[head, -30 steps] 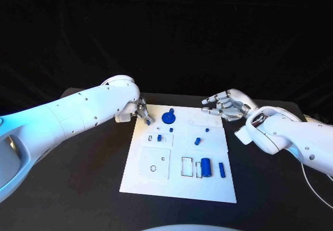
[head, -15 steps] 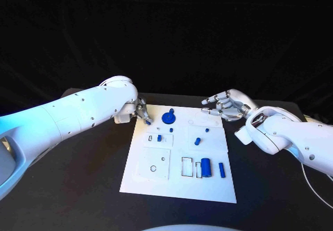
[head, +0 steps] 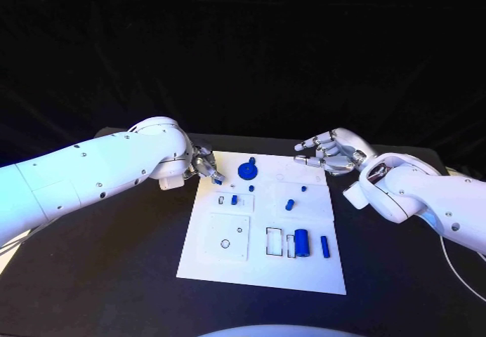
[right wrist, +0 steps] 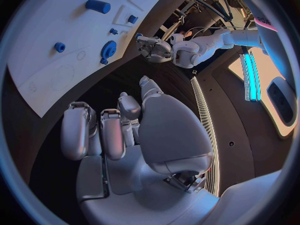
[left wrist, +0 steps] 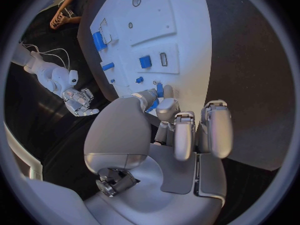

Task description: Assemble the parts on the task board

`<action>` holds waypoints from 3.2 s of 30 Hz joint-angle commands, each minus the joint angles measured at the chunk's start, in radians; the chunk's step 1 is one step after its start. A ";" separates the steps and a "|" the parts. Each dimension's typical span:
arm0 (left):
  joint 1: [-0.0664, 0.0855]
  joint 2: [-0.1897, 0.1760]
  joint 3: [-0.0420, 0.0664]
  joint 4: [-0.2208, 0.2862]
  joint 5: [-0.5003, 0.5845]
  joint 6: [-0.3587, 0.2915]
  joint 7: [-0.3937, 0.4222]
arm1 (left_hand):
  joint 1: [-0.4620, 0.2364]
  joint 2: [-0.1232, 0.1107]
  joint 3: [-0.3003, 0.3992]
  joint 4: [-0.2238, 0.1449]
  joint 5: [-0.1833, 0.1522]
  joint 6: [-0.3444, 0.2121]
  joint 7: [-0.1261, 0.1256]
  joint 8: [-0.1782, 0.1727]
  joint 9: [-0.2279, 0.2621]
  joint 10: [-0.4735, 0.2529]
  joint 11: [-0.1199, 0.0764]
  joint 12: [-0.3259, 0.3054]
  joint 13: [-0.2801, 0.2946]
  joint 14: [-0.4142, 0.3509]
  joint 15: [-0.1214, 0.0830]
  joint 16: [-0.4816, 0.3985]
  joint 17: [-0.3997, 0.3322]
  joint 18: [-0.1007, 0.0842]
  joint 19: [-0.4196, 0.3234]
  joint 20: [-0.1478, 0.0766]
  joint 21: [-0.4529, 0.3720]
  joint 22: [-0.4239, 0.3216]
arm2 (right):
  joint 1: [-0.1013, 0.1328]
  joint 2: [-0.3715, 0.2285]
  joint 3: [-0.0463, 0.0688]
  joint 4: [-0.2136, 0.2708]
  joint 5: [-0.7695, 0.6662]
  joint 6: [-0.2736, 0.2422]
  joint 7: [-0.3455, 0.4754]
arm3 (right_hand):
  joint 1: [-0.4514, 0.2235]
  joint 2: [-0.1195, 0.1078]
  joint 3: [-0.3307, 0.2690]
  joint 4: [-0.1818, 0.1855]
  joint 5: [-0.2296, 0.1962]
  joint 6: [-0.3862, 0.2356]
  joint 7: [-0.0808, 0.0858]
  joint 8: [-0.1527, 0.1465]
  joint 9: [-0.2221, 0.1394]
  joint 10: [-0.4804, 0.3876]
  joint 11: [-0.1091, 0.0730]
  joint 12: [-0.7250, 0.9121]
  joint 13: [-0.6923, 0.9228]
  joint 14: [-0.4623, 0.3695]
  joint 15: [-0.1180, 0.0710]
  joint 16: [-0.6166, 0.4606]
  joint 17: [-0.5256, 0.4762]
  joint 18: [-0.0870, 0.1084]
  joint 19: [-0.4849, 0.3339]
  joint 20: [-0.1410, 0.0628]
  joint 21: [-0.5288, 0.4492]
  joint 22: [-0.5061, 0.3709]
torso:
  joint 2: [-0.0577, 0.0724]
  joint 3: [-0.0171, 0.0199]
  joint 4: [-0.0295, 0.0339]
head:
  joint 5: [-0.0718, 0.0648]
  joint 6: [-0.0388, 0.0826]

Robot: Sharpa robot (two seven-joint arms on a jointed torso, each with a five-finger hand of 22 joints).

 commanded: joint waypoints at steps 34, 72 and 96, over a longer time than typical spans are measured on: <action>-0.082 -0.041 -0.008 0.128 -0.226 -0.010 -0.007 | -0.016 -0.011 0.152 -0.133 -0.002 0.008 -0.011 0.010 0.004 0.015 -0.003 0.007 0.003 0.105 0.000 0.003 0.263 0.000 0.006 0.000 0.003 0.078 | -0.006 -0.003 0.000 0.004 -0.004 0.020 0.003 | 0.000 0.013 -0.002 -0.002 0.005 0.004 0.001 0.003 0.001 -0.005 0.002 0.001 0.000 0.061 -0.005 -0.005 0.084 0.017 -0.008 0.000 -0.006 -0.001 | -0.001 0.0007 0.0044 | 0.002 -0.018; -0.086 -0.028 -0.009 0.121 -0.193 0.022 -0.002 | -0.021 -0.014 0.154 -0.133 -0.003 0.010 -0.012 0.012 0.005 0.018 -0.003 0.009 0.006 0.105 0.000 0.003 0.263 0.001 0.005 0.000 0.001 0.076 | -0.006 -0.004 0.000 0.005 -0.003 0.026 0.005 | 0.000 0.015 -0.002 -0.002 0.006 0.005 0.001 0.003 0.001 -0.005 0.002 0.001 -0.001 0.061 -0.005 -0.005 0.084 0.017 -0.008 0.000 -0.007 -0.001 | -0.002 0.0001 0.0055 | 0.001 -0.024; -0.086 0.014 -0.015 0.079 -0.153 0.007 -0.041 | -0.226 -0.042 0.020 -0.024 -0.007 0.088 -0.040 0.020 -0.007 0.063 -0.025 0.052 0.051 0.105 -0.018 0.003 0.263 -0.006 0.022 -0.015 0.019 0.106 | -0.006 -0.005 0.000 0.007 -0.003 0.038 0.004 | 0.001 0.015 -0.002 -0.003 0.006 0.005 0.001 0.003 0.001 -0.006 0.002 -0.001 -0.002 0.061 -0.005 -0.006 0.083 0.017 -0.008 -0.001 -0.007 -0.001 | -0.002 -0.0005 0.0051 | -0.001 -0.030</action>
